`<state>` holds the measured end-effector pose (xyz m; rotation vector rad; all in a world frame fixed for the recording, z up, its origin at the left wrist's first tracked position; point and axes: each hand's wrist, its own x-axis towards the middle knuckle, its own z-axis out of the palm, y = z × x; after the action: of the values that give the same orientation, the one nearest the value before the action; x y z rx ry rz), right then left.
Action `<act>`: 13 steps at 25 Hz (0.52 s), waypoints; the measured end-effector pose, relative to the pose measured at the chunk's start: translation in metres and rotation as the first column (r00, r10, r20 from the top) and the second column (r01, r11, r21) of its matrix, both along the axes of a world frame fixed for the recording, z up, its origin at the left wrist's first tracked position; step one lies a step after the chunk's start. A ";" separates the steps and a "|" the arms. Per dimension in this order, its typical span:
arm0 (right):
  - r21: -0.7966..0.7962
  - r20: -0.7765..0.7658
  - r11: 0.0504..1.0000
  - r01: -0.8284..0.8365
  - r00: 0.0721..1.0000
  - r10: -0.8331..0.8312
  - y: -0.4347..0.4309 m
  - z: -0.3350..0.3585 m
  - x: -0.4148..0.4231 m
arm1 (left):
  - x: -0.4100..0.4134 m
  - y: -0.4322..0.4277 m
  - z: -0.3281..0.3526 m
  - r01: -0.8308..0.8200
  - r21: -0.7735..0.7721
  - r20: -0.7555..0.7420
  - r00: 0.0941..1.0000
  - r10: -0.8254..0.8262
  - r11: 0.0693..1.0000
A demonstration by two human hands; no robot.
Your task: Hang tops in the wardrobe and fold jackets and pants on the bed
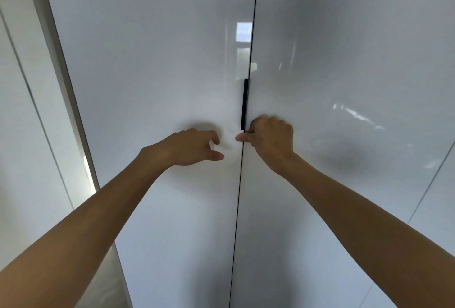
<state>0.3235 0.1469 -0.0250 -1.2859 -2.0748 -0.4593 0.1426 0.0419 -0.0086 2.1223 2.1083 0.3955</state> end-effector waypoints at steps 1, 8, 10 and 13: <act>0.012 0.014 1.000 0.008 1.000 -0.009 0.000 -0.001 -0.001 | 0.001 0.004 -0.001 0.006 -0.002 0.003 1.000 -0.006 1.000; 0.109 0.107 0.992 0.062 0.992 -0.073 -0.006 -0.004 -0.012 | 0.000 0.014 -0.008 0.013 -0.023 0.042 0.999 -0.012 1.000; 0.141 0.084 0.988 0.058 0.994 -0.071 -0.012 0.000 -0.012 | -0.001 0.012 -0.009 0.006 -0.034 0.053 0.999 -0.004 0.999; 0.040 0.137 0.999 -0.031 0.990 0.025 -0.009 0.001 -0.010 | 0.003 -0.002 -0.014 -0.008 -0.061 0.044 0.999 0.011 0.998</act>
<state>0.3133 0.1377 -0.0243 -1.2300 -2.1803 -0.5899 0.1454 0.0400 -0.0231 2.0518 2.0802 0.3704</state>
